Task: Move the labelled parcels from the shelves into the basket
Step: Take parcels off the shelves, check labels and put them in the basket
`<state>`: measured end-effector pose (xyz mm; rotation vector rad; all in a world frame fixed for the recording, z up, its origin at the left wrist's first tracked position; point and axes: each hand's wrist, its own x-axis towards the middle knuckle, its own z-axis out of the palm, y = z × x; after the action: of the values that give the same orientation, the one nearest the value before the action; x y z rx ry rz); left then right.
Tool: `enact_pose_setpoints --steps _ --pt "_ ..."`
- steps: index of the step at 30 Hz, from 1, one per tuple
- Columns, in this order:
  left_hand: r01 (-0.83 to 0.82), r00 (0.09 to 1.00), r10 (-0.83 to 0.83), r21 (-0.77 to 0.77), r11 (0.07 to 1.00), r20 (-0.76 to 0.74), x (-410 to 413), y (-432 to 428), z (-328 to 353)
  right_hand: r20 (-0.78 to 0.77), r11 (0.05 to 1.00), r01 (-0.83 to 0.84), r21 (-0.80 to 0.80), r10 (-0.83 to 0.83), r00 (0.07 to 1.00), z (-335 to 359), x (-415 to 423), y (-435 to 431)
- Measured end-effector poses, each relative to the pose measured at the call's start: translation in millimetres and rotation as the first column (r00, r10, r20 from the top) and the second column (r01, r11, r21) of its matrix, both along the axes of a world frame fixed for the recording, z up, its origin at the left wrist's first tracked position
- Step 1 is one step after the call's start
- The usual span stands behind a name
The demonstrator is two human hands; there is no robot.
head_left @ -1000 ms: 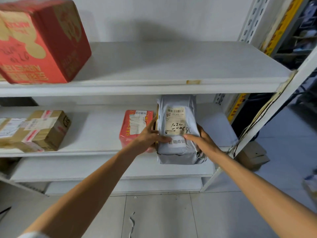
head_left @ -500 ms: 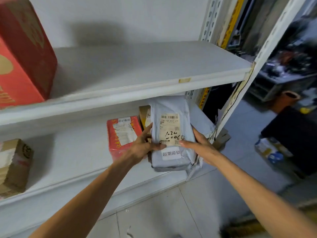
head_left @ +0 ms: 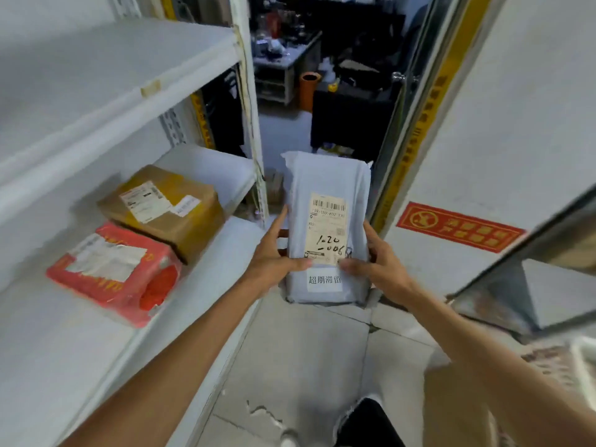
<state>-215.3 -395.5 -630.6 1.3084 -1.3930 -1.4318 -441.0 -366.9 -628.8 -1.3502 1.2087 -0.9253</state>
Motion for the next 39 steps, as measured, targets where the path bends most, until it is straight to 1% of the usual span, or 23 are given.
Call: enact_pose_setpoints --steps 3,7,9,11,13,16,20,25,30,33,36,37,39 --pt "0.186 0.982 -0.185 -0.037 0.982 0.042 -62 -3 0 0.008 0.969 0.242 0.041 -0.242 0.97 -3 -52 40" --pt "0.409 0.912 -0.406 -0.066 0.91 0.059 -148 8 0 -0.018 0.887 0.46 0.033 -0.46 0.888 -2 -116 95" --pt "0.509 0.861 -0.505 -0.079 0.857 0.061 -191 15 3 -0.015 0.81 0.586 -0.003 -0.586 0.81 2 -142 123" --pt "0.607 0.795 -0.605 -0.075 0.791 0.057 -233 28 4 -0.014 0.746 0.665 -0.023 -0.665 0.746 2 -164 156" --pt "0.693 0.721 -0.69 -0.084 0.716 0.072 -273 47 1 -0.018 0.657 0.753 -0.028 -0.754 0.657 1 -183 191" --pt "0.787 0.617 -0.781 -0.043 0.616 0.095 -323 72 -2 -0.011 0.536 0.844 -0.018 -0.844 0.536 -1 -207 234" --pt "0.864 0.503 -0.861 -0.006 0.504 0.076 -379 94 -2 0.013 0.433 0.901 0.018 -0.901 0.433 -2 -238 265" --pt "0.927 0.367 -0.924 0.041 0.372 0.104 -441 106 -5 0.029 0.235 0.97 0.057 -0.972 0.233 -11 -266 286" --pt "0.977 0.193 -0.974 0.063 0.201 0.122 -500 141 -12 0.007 0.03 0.993 0.116 -1.0 0.03 -27 -292 319" --pt "0.99 0.093 -0.986 0.09 0.106 0.137 -526 164 -24 -0.087 -0.119 0.98 0.159 -0.99 -0.107 -35 -305 335" --pt "0.991 -0.019 -0.992 0.133 -0.002 0.126 -559 180 -37 -0.141 -0.281 0.929 0.239 -0.957 -0.254 -41 -317 345" --pt "0.99 -0.063 -0.99 0.135 -0.045 0.129 -571 186 -41 -0.17 -0.342 0.91 0.236 -0.936 -0.307 -42 -320 348" --pt "0.978 -0.158 -0.98 0.153 -0.139 0.123 -594 197 -48 -0.263 -0.441 0.871 0.218 -0.886 -0.382 -50 -325 352"
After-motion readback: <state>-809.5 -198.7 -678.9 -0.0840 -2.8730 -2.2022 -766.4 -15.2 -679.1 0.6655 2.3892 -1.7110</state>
